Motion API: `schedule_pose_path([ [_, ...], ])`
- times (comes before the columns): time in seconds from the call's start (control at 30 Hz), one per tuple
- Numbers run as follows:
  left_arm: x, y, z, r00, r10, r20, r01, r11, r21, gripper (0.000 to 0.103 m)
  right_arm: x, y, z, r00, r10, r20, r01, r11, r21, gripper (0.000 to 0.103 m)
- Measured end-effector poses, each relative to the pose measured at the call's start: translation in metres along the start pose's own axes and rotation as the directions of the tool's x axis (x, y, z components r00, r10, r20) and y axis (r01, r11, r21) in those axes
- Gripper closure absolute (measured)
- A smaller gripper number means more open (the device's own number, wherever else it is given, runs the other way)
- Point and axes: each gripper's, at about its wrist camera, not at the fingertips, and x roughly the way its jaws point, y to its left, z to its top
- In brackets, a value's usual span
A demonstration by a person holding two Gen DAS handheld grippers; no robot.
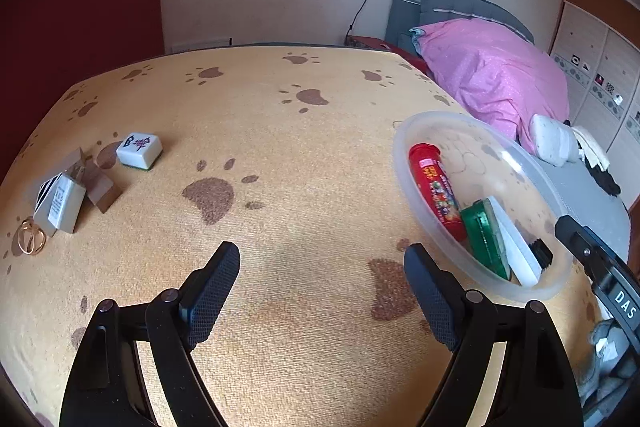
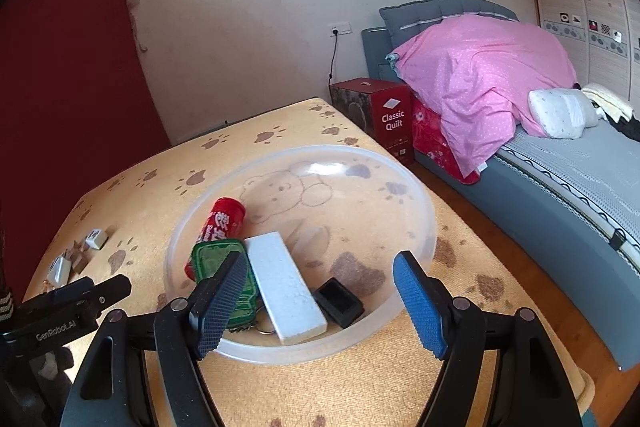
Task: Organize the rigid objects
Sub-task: 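Withdraw both grippers from the bowl and move the left toward the gold ring, then close the left gripper around the gold ring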
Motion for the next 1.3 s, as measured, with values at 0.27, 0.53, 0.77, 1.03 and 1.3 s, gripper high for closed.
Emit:
schedule_pose_path([
  [0.27,-0.005,0.04,-0.003,0.999,0.053,0.003,-0.053,0.996,-0.068,0.018,-0.004,0.024,-0.003,0.998,0.056,-0.02,-0.057,0.997,-0.048,0.023],
  [0.53,-0.014,0.088,-0.004,0.993,0.114,0.013,-0.111,0.981,-0.158,0.018,-0.002,0.046,-0.006,0.994,0.1,-0.053,-0.104,0.991,-0.082,0.023],
  [0.77,-0.031,0.133,-0.007,0.983,0.185,0.022,-0.173,0.951,-0.255,0.018,0.0,0.068,-0.008,0.986,0.147,-0.085,-0.155,0.982,-0.107,0.023],
  [1.03,-0.044,0.191,-0.013,0.954,0.3,0.007,-0.279,0.895,-0.347,0.018,0.003,0.089,-0.012,0.977,0.177,-0.122,-0.192,0.973,-0.13,0.023],
  [1.3,-0.045,0.233,-0.024,0.922,0.386,-0.04,-0.368,0.837,-0.404,0.018,0.005,0.109,-0.019,0.97,0.189,-0.153,-0.213,0.964,-0.158,0.023],
])
